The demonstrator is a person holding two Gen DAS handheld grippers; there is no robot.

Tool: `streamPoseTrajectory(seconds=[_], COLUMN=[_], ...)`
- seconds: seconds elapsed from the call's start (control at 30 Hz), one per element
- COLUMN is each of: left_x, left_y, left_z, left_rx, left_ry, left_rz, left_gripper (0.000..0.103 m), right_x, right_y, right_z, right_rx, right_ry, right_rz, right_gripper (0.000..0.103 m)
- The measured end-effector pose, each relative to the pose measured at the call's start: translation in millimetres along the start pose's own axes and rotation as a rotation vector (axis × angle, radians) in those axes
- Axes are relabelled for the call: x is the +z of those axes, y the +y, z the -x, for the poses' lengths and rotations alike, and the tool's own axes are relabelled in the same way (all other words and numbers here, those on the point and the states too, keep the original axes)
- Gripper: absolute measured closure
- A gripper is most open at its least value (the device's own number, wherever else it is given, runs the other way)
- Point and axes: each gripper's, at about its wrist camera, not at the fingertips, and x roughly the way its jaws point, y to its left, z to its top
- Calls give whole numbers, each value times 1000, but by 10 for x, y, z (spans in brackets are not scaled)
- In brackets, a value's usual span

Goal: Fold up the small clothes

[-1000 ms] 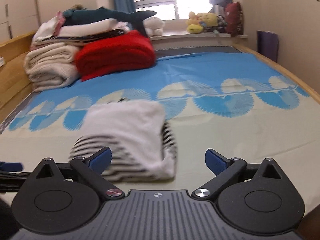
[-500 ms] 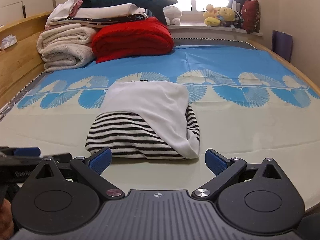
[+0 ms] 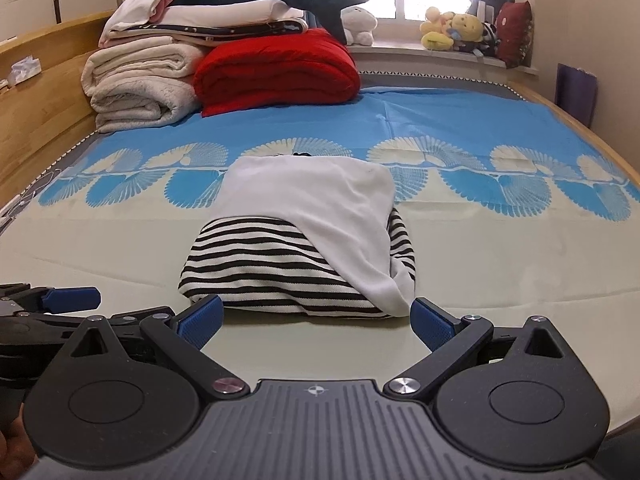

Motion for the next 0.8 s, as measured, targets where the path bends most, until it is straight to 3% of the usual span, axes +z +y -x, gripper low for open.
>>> streamPoseTrajectory(seconds=[0.8], left_x=[-6], left_y=[26], left_z=[-22], left_rx=[2], left_ry=[3], left_rz=[9], left_gripper=[17], right_x=[-5], right_y=[16], right_z=[-7], right_rx=[-3], right_ry=[3], right_rz=[7], right_gripper=[4])
